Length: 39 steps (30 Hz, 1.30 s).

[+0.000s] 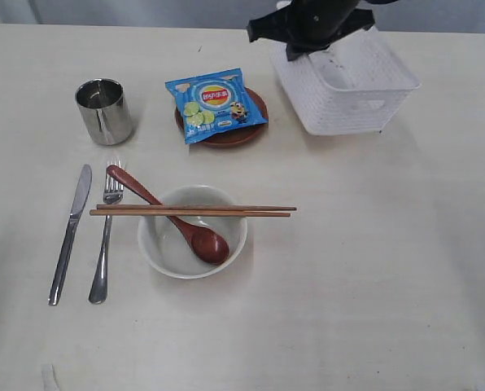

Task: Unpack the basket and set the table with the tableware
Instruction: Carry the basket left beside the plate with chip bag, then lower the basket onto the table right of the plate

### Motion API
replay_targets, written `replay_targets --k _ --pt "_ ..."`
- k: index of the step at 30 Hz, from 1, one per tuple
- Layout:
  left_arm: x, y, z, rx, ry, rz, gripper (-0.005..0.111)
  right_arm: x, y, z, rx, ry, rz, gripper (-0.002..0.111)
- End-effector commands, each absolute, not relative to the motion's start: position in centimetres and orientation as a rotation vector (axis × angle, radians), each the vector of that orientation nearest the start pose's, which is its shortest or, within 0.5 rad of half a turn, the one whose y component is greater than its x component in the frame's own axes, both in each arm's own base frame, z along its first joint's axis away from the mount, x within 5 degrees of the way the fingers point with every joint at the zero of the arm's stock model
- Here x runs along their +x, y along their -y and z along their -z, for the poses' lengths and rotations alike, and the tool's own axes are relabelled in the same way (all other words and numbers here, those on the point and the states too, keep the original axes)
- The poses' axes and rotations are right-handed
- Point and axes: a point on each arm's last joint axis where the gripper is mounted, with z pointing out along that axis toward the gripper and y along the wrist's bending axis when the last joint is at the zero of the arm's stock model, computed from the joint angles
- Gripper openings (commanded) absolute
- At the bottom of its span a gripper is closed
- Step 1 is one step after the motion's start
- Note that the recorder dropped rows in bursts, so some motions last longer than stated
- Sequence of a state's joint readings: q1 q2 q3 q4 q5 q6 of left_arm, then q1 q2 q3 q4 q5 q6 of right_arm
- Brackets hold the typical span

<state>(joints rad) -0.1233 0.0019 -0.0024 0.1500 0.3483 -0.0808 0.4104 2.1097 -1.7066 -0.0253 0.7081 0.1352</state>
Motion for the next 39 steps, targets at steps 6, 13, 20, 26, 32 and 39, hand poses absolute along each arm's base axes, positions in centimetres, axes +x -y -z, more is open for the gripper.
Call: replay_targets --k 6,13,20,26,32,39 --pt "5.4 0.2 -18.2 0.137 -1.822 -0.001 0.000 43.8 -15.1 -20.7 -0.077 -2.679 -0.077 -0.001" --pt "5.4 0.2 -18.2 0.137 -1.822 -0.001 0.000 43.2 -17.8 -18.3 0.040 -2.735 -0.123 -0.001" --pt "5.4 0.2 -18.2 0.137 -1.822 -0.001 0.000 42.0 -20.6 -16.4 0.038 -2.787 -0.127 -0.001" --pt "5.4 0.2 -18.2 0.137 -1.822 -0.001 0.000 41.6 -21.3 -16.3 0.046 -2.791 -0.115 -0.001" --pt "5.4 0.2 -18.2 0.137 -1.822 -0.001 0.000 41.0 -20.5 -16.0 0.023 -2.869 0.025 -0.001" --pt "5.4 0.2 -18.2 0.137 -1.822 -0.001 0.000 40.3 -20.8 -15.9 0.053 -2.920 0.030 -0.001"
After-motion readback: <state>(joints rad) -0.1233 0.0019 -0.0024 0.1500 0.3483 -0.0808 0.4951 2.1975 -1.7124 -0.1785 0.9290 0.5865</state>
